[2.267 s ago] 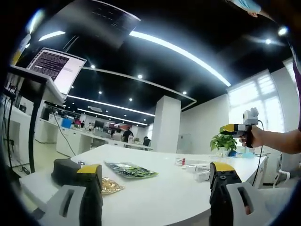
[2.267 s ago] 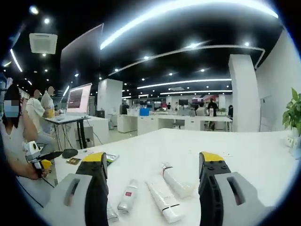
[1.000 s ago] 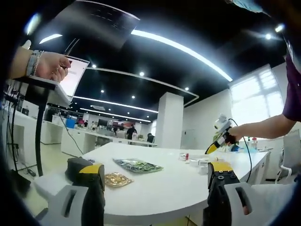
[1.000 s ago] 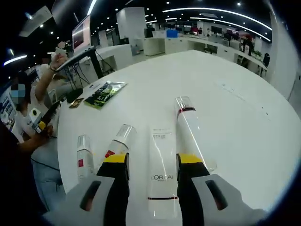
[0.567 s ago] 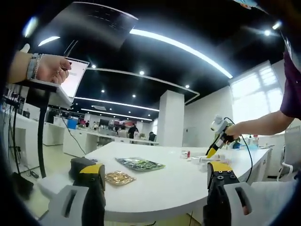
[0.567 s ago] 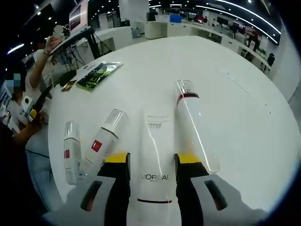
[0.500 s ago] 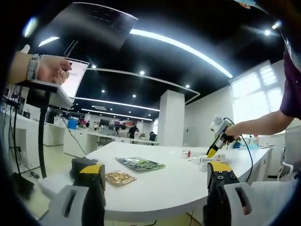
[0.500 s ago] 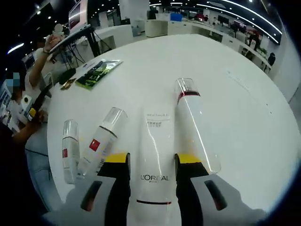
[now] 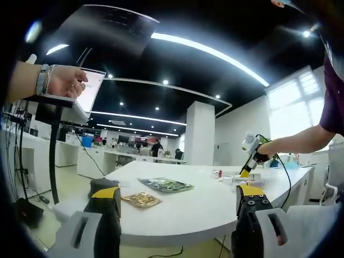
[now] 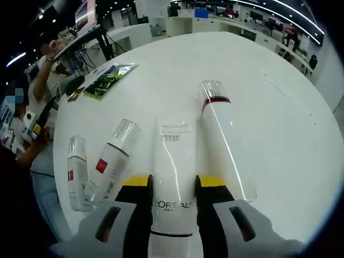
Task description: Arrange the skincare products in the storage area until every visible bottle or jar stands upright without overlapping.
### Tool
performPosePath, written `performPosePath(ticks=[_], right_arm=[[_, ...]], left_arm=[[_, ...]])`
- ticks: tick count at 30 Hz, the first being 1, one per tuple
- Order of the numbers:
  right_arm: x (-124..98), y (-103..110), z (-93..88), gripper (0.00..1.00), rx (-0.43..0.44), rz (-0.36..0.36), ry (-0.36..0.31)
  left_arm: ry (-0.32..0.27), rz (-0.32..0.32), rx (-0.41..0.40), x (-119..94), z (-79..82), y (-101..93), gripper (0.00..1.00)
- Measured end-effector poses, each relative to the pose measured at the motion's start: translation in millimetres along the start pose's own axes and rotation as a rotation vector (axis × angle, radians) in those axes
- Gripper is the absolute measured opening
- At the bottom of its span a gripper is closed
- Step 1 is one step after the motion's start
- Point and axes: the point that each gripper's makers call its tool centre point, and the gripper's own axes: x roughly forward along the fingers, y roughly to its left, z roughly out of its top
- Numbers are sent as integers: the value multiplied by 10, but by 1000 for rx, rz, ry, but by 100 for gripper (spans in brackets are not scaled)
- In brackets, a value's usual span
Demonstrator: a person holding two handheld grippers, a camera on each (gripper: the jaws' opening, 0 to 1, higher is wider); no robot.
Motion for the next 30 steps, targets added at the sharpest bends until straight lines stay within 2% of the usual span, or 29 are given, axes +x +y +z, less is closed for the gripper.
performPosePath(ticks=[8,16,21,23,30], right_arm=[[-11,-10,2,25,21,-4,-24],[-49,-22,25,15,26,-10,-48],[-108,-10,13,12,27,-27,-88],[-138,-31,49,12,48,-28,-122],[-276,28,144,11,27,-36,-205]], left_arm=[[1,8,0,-19,6,5,90],[1,5,-1,-10,5,1,90],[7,-2,2,7,-7,-11,89],[6,-5,4,1,-5,-23,89],[-4,-2,-10,-5,13,6,86]])
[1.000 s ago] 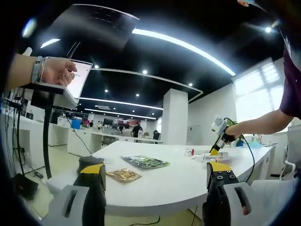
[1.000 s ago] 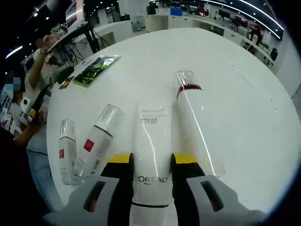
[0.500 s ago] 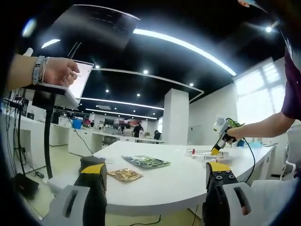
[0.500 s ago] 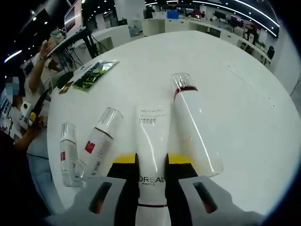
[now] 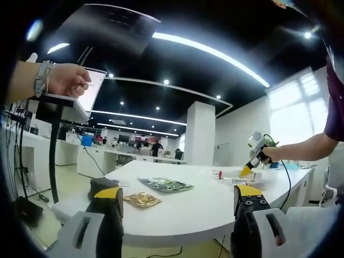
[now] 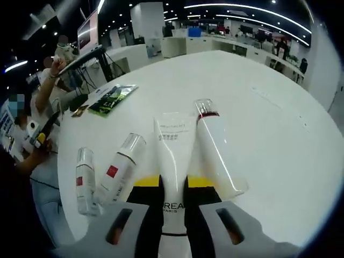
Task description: Arrange the skincare products in the storage area until every visible bottle or jar stands upright without overlapping.
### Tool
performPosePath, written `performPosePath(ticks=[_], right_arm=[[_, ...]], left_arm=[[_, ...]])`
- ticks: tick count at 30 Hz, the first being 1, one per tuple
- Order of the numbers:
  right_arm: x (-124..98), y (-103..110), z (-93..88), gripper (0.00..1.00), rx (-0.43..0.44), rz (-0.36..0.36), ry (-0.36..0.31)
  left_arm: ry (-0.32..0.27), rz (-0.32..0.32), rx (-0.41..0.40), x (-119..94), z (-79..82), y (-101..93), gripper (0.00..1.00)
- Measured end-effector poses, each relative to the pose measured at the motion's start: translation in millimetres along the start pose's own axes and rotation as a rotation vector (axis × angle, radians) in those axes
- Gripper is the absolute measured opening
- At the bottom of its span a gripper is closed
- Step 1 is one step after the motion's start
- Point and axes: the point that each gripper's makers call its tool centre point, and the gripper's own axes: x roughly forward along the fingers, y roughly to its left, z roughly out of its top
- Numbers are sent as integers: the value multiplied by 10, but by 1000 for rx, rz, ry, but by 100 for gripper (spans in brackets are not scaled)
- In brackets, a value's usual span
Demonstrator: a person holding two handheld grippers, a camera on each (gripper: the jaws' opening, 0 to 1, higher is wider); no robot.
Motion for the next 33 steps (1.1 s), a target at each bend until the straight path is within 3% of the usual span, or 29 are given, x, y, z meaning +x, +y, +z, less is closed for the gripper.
performPosePath(ticks=[4,20,25,28,33], right_arm=[[-113,24,126,11,24,-13,-99],[-343,112,197,11,86,-51,-300],[-406,201,181,12,95,-72,-363],[-495,302,232,12,106,-71,-449],[-606,382,302,12,97,-95,-522]], left_arm=[[7,-4,-3,22,-13,-17,86],[-9,-4,-14,54,10,-32,87],[11,-11,-3,97,-21,-87,87],[29,-20,-6,111,-44,-119,87],[37,-20,-17,121,-19,-143,87]])
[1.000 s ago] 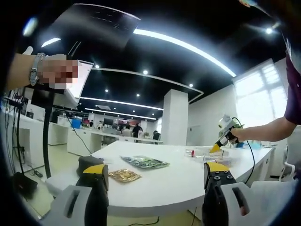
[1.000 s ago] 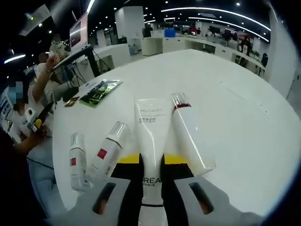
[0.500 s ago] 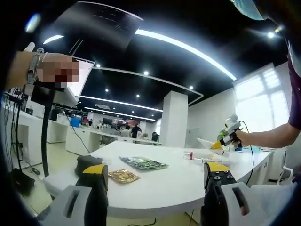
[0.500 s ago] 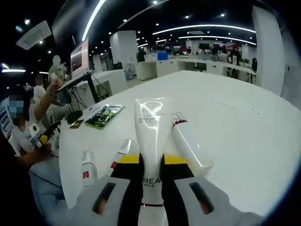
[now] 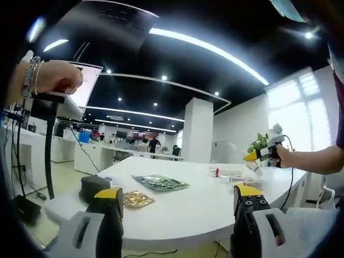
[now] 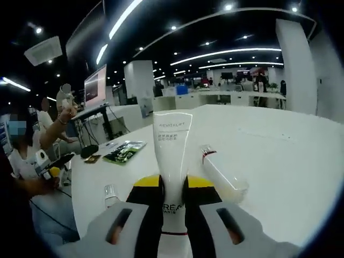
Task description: Arrange the skincare products in the storage area until every visible bottle or jar stands upright without overlapping.
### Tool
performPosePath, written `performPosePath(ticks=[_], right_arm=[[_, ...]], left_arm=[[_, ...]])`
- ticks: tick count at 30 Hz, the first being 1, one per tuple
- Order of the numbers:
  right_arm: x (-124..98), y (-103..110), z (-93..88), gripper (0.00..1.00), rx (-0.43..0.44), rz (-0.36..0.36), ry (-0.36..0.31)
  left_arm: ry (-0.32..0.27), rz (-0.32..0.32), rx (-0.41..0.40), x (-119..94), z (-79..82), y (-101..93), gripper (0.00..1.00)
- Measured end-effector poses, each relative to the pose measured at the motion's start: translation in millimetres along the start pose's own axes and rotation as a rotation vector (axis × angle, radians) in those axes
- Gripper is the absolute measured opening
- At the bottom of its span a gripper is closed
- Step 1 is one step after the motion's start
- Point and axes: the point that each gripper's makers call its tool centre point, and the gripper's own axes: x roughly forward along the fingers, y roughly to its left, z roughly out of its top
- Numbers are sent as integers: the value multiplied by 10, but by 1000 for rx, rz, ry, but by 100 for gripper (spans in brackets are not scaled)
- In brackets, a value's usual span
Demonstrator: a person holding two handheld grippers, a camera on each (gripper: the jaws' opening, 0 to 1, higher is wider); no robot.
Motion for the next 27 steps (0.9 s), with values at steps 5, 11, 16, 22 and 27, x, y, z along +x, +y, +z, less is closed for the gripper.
performPosePath(ticks=[5,11,16,22,27], right_arm=[[-10,159,133,12,-15,13,-63],[84,441,293,12,-20,49,-131],[162,719,345,12,-21,96,-166],[279,1089,349,12,-56,136,-181],[348,1430,384,12,-91,168,-215]], left_arm=[[-72,8,-88,87,261,-58,87],[-125,-57,-89,273,603,-294,87],[-126,-32,-117,324,725,-268,85],[-136,-19,-163,339,843,-243,84],[-116,-70,-191,414,922,-388,81]])
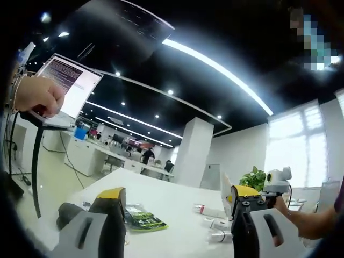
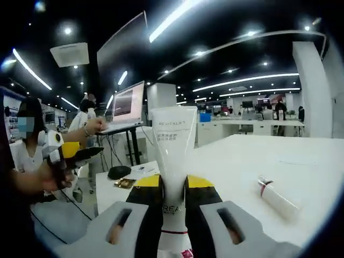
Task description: Arrange the skincare products in the storage area until every visible bottle or jar stands upright without overlapping.
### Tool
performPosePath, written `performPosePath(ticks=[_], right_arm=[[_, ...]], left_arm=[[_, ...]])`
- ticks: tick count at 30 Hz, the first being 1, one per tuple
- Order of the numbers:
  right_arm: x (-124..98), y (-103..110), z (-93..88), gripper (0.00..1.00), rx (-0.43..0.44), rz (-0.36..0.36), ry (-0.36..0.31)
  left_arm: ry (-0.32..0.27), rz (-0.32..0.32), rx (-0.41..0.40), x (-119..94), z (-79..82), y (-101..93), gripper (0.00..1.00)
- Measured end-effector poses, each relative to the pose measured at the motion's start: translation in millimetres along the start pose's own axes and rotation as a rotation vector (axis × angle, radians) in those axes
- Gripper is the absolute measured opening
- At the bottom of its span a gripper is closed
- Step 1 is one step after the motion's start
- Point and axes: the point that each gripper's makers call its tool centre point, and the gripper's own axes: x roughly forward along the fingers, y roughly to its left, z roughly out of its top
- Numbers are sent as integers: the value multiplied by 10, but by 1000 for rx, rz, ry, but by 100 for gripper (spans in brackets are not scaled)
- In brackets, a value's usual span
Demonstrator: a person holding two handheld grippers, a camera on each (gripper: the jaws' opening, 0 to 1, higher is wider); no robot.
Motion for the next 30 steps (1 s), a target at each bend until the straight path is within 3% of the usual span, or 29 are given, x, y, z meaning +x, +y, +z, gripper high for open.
performPosePath(ticks=[5,12,19,30], right_arm=[[130,328,-27,12,-52,39,-10],[243,631,-53,12,-79,77,-33],[298,806,-96,12,-113,110,-45],[342,1043,-194,12,-178,142,-50]], left_arm=[[23,-76,-12,128,0,-251,78],[106,-135,-23,235,-200,-434,73],[180,-153,-32,313,-366,-427,67],[240,-148,-37,322,-507,-392,53]])
